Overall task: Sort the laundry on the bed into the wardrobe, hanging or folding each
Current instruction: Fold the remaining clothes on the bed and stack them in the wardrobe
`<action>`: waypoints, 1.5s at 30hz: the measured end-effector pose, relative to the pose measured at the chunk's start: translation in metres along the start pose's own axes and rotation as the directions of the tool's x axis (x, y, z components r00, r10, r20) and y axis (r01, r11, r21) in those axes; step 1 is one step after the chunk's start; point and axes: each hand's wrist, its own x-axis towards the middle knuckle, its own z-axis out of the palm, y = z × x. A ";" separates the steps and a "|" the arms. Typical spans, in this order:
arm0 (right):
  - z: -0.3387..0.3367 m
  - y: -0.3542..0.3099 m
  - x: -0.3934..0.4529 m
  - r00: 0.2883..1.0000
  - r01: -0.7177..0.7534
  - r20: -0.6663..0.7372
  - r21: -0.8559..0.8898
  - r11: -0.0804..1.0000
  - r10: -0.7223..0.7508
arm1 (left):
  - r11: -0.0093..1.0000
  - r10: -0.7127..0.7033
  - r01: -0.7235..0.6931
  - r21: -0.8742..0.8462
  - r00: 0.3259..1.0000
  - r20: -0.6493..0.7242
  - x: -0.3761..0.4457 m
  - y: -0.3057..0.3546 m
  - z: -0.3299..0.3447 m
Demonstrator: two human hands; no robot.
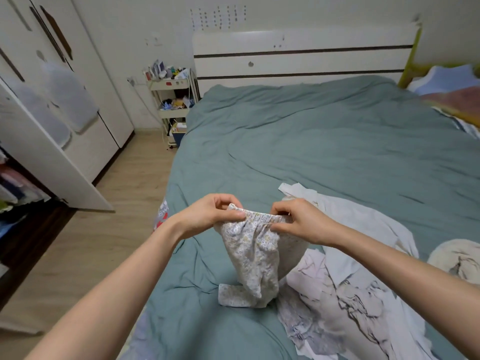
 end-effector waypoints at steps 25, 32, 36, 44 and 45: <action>0.123 0.073 -0.079 0.604 0.780 0.413 -0.483 0.398 -0.682 | 0.397 0.059 -0.184 0.899 0.983 0.175 -0.035 -0.143 0.003; 0.036 0.079 0.009 0.926 0.281 0.002 -0.671 0.686 -0.378 | 0.563 0.277 0.022 0.826 0.937 -0.214 -0.004 -0.065 -0.032; -0.016 0.060 0.045 0.923 0.266 0.041 -0.786 0.559 -0.382 | 0.480 0.381 0.072 0.874 0.881 -0.282 0.018 -0.009 -0.040; -0.136 0.006 0.095 0.873 -0.030 -0.185 -0.944 0.328 -0.452 | 0.301 0.688 0.134 0.944 0.655 -0.312 0.037 0.126 -0.067; -0.137 -0.001 0.096 0.903 -0.039 -0.166 -0.950 0.309 -0.396 | 0.244 0.631 0.128 0.961 0.732 -0.257 0.037 0.134 -0.063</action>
